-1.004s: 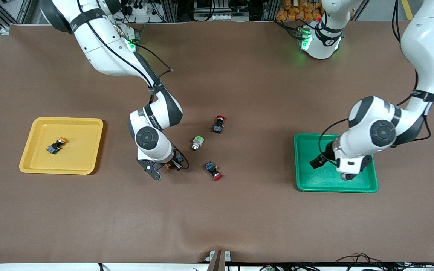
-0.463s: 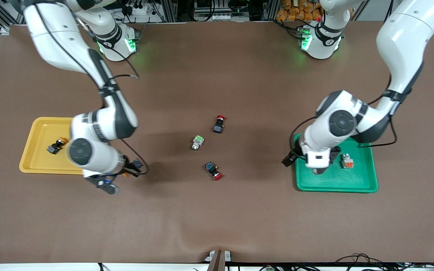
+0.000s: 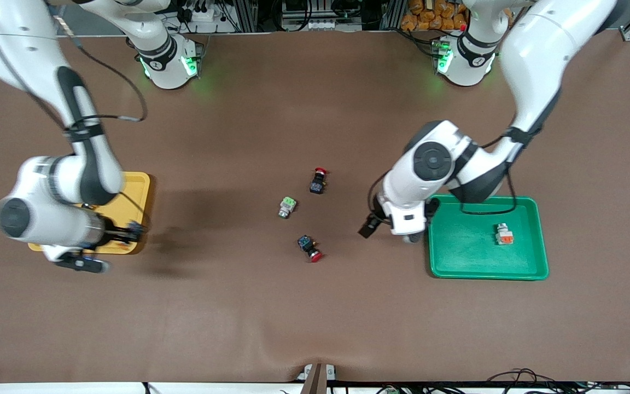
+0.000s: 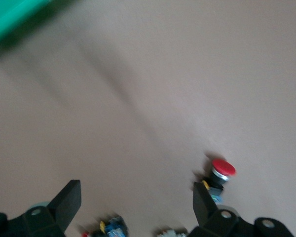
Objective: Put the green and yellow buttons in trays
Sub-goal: 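Place the second yellow button in the yellow tray with the right gripper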
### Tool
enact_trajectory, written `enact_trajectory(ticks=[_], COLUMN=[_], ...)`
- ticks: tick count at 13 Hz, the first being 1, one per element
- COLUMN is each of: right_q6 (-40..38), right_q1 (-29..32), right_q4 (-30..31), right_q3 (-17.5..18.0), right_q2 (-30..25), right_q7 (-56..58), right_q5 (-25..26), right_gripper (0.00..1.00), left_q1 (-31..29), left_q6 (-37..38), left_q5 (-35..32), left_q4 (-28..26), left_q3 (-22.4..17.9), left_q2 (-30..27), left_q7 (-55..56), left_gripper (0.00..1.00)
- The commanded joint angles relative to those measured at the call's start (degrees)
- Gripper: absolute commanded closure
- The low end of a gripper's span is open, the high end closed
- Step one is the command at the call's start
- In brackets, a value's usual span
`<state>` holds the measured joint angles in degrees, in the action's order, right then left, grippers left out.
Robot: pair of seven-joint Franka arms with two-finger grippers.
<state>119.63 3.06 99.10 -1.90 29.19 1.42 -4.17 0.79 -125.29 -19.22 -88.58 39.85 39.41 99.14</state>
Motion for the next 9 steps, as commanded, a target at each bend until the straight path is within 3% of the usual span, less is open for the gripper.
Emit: enact_trajectory(ticks=[1, 2, 4, 9], right_q6=[-0.1, -0.1, -0.28, -0.72], right_q1=[6.42, 6.35, 5.47, 3.19], right_q4=[3.11, 3.03, 2.94, 5.29], right_q3=[1.46, 1.54, 1.72, 1.63], right_q2=[-2.04, -2.04, -2.04, -4.92], right_q7=[13.56, 14.04, 14.05, 14.14], right_q5=[0.04, -0.4, -0.58, -0.58], right_gripper=[0.29, 0.0, 0.0, 0.0], left_q1=[12.7, 16.23, 21.17, 26.01], left_q6=[1.1, 1.02, 0.41, -6.7], left_q5=[7.41, 9.61, 13.58, 14.38], left_q4=[10.5, 12.53, 15.96, 18.53], left_q3=[-11.33, -14.94, -18.92, -19.37], left_q2=[2.69, 3.13, 4.44, 8.22], left_q7=[0.88, 0.88, 0.97, 7.72], left_gripper=[0.0, 0.0, 0.0, 0.0])
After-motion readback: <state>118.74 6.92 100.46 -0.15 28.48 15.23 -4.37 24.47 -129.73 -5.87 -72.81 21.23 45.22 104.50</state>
